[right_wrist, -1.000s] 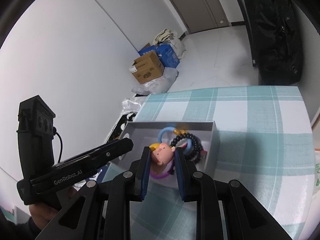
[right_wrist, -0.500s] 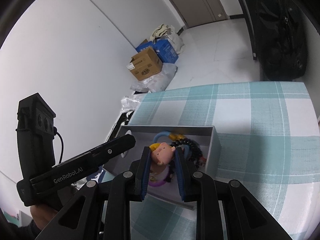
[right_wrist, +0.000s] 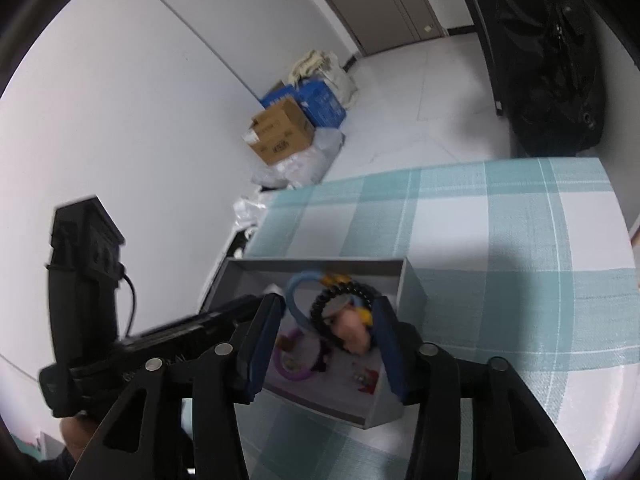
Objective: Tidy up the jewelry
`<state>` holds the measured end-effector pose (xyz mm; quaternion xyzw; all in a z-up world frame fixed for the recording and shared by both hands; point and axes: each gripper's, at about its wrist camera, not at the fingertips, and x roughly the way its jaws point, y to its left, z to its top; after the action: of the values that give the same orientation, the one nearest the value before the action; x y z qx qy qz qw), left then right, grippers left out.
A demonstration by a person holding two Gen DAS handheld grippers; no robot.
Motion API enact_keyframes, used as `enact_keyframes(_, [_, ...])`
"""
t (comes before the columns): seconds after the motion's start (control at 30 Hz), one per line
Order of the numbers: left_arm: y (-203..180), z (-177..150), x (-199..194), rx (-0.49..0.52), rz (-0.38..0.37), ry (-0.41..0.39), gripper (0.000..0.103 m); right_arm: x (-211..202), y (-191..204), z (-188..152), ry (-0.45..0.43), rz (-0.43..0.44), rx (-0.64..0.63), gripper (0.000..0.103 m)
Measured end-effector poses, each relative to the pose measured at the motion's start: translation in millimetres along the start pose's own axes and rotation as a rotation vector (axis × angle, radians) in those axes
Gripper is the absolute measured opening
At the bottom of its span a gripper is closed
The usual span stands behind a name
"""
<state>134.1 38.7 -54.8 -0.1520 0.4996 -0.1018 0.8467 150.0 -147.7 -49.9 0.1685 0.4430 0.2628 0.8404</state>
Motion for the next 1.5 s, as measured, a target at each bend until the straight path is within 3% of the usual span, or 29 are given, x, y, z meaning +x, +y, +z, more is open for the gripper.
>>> enact_keyframes(0.07, [0,0,-11,-0.005,0.018,-0.047,0.057,-7,3,0,-0.029,-0.003,-0.018,0.055])
enact_keyframes(0.13, [-2,0,-20,0.002,0.014,-0.077,0.062,-14,8,-2,-0.06,-0.006,-0.041,0.067])
enact_keyframes(0.63, [-13,-18,-57,0.107,0.095,-0.23,0.068,-63,30,-23,-0.228,-0.026,-0.156,0.098])
enact_keyframes(0.93, [-24,-38,-76,0.157,0.1,-0.325,0.081,-81,43,-44,-0.263,-0.054,-0.237,0.102])
enact_keyframes(1.5, [-29,-64,-97,0.166,0.149,-0.4,0.082,-108,47,-72,-0.304,-0.078,-0.299,0.103])
